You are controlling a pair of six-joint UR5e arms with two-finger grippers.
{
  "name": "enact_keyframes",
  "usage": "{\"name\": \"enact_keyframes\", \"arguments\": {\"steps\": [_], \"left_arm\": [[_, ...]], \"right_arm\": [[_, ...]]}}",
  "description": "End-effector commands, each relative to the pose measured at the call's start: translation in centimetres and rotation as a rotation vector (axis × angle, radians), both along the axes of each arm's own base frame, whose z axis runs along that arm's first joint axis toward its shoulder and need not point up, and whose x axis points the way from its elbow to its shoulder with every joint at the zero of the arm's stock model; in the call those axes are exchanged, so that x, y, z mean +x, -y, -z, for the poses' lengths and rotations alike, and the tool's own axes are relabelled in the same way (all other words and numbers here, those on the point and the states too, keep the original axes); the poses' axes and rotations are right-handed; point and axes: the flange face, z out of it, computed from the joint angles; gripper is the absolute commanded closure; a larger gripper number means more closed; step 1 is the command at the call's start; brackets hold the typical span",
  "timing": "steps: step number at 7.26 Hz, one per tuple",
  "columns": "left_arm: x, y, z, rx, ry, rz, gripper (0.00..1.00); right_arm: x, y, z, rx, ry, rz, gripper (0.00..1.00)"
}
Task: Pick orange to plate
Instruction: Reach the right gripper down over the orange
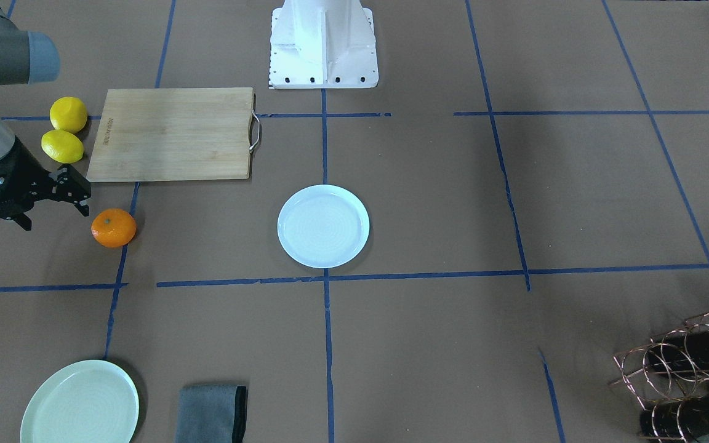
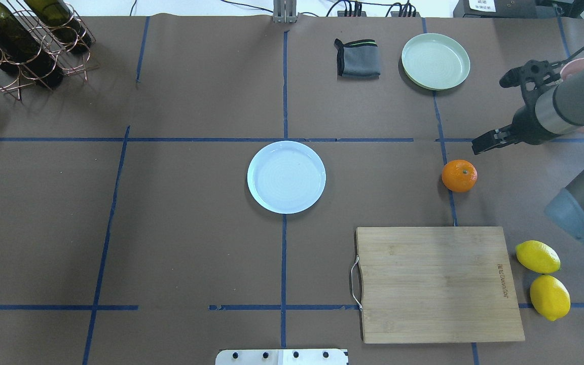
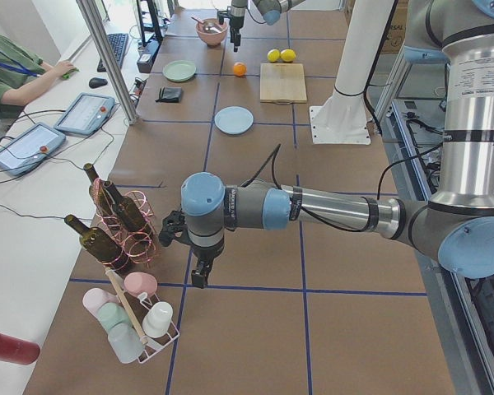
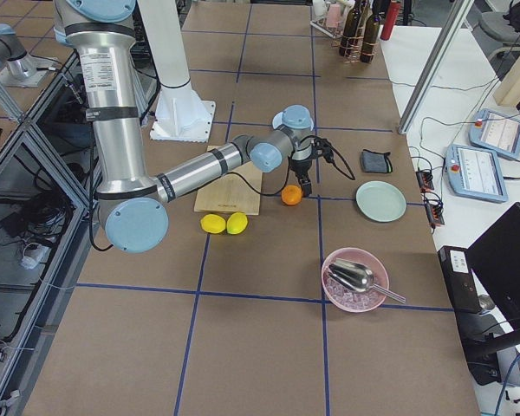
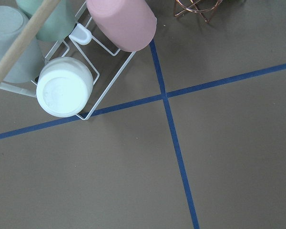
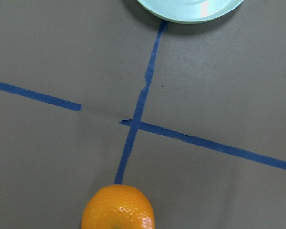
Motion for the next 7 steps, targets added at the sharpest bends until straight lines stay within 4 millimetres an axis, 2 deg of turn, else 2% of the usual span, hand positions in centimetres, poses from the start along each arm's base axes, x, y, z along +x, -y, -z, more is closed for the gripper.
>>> {"name": "enact_keyframes", "arguments": {"steps": [1,2,4,7], "left_arm": [[0.0,0.0,0.2,0.005,-0.001,0.0,0.0],[0.0,0.0,0.2,0.005,0.0,0.0,0.0],[0.0,0.0,0.3,0.007,-0.001,-0.001,0.0],[0.0,0.0,0.3,0.009,-0.001,-0.001,0.0]], "right_arm": [[-4.5,-1.5,-1.6,0.023,0.02,-0.041,0.0],[-5.2,-1.3,-2.7,0.022,0.031,-0.046,0.0],[-5.7,-1.6,-3.5,0.016,0.019,-0.039,0.0],[-6.7,-2.2,-3.6,0.021,0.012,-0.025,0.0]]}}
